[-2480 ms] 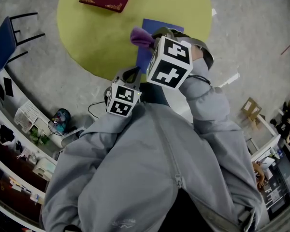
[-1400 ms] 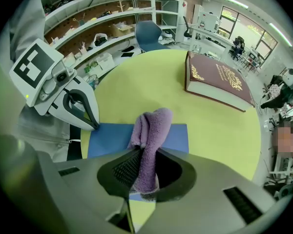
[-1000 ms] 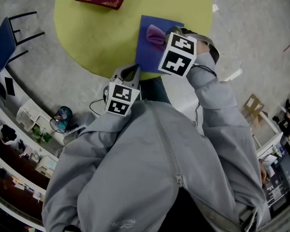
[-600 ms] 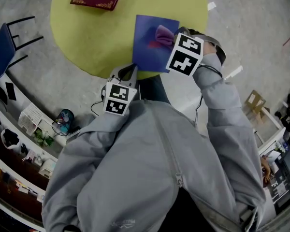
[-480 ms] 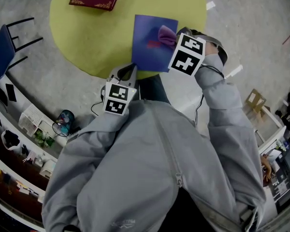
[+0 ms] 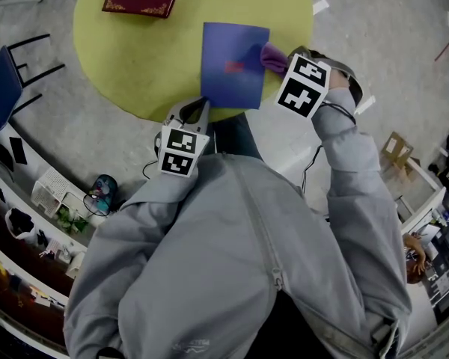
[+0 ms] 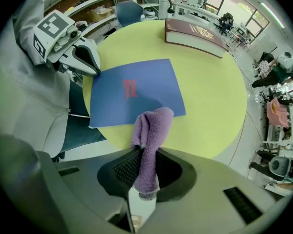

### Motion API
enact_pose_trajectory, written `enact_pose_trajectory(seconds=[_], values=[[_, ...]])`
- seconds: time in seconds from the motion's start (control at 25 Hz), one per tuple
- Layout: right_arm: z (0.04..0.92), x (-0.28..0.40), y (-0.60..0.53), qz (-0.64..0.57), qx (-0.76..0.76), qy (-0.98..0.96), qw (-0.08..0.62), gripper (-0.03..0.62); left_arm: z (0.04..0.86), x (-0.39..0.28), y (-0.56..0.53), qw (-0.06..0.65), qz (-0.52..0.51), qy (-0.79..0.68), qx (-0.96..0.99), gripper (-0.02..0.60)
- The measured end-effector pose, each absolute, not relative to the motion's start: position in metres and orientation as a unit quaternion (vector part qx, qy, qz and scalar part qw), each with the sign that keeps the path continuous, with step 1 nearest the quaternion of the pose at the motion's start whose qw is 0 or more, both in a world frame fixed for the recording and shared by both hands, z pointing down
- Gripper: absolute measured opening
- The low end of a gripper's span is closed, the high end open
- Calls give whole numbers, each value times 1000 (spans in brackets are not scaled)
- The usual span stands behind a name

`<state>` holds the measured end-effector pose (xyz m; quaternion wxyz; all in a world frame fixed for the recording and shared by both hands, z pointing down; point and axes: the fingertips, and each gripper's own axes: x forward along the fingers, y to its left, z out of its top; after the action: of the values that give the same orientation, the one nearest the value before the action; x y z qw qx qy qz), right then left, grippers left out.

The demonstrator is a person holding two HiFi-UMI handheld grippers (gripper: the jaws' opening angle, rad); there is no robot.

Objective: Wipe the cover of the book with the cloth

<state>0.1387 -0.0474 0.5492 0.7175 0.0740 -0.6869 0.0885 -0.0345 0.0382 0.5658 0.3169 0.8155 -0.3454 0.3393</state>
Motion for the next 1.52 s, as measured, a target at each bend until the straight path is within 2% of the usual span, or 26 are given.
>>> enact_pose_trajectory(seconds=[0.28, 0.52, 0.76, 1.52], values=[[537, 164, -40, 102, 94, -674, 726, 84, 565, -34, 37, 321, 340, -340, 816, 17], [517, 155, -37, 102, 113, -692, 706, 84, 558, -33, 38, 327, 331, -338, 818, 18], [499, 116, -37, 82, 109, -726, 674, 84, 548, -33, 41, 308, 337, -328, 827, 18], [501, -18, -17, 43, 50, -808, 586, 84, 565, -34, 48, 324, 342, -331, 818, 17]])
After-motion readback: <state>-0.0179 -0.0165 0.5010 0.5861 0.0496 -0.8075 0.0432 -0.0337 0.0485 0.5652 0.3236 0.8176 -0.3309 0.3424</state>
